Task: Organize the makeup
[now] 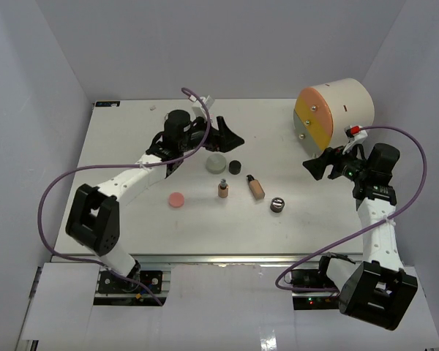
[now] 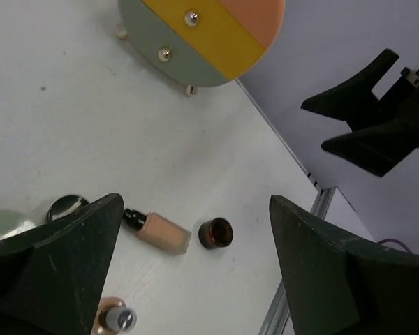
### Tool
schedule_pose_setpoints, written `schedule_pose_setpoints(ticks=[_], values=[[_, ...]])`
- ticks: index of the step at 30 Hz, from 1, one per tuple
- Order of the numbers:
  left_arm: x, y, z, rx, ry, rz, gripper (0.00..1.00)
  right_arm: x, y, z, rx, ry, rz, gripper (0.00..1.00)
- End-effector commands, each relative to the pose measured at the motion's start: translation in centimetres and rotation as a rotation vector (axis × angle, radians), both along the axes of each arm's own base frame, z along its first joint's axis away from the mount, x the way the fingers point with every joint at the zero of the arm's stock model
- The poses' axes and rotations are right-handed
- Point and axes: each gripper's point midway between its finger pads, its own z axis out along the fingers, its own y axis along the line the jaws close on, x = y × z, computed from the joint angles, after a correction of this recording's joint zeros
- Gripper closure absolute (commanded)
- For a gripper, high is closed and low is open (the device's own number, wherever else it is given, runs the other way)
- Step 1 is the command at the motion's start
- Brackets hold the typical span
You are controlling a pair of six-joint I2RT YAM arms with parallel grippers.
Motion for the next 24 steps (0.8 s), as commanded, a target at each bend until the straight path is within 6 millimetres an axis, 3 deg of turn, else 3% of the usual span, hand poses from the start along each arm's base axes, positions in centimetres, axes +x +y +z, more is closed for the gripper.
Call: schedule_pose_setpoints(ticks=[1,5,9,11,17,24], values=[[4.9,-6.9,2.7,-0.125,0.101,-0.103,0.10,0.0,-0.2,1.1,-0.083,-0.061,0.047,0.10],[9.4,-10.8,3.2,-0.189,0.134,-0.093,0.12,0.4,-0.6,0.5,-0.097,0.001,0.054,0.10],[11.7,-13.7,4.2,-0.267,0.112,-0.085,0.14,-0.6,0.5,1.2,-0.086,-0.033,0.139,0.10],[11.9,-14.5,5.1,-0.316,0.080,-0.081,0.14,-1.1,1.0,2.0,-0.087,-0.082,0.169,0.10],[13.5,-16.6,4.1,-0.466,0.025,-0.007,0.15,-1.7,1.7,2.4,-0.066,-0.147,0.218,0.05],[13.1,-18.3,4.9,-0.585,-0.011,0.001,0.16,-0.4,0.1,1.6,-0.081,-0.116,0.122,0.08]])
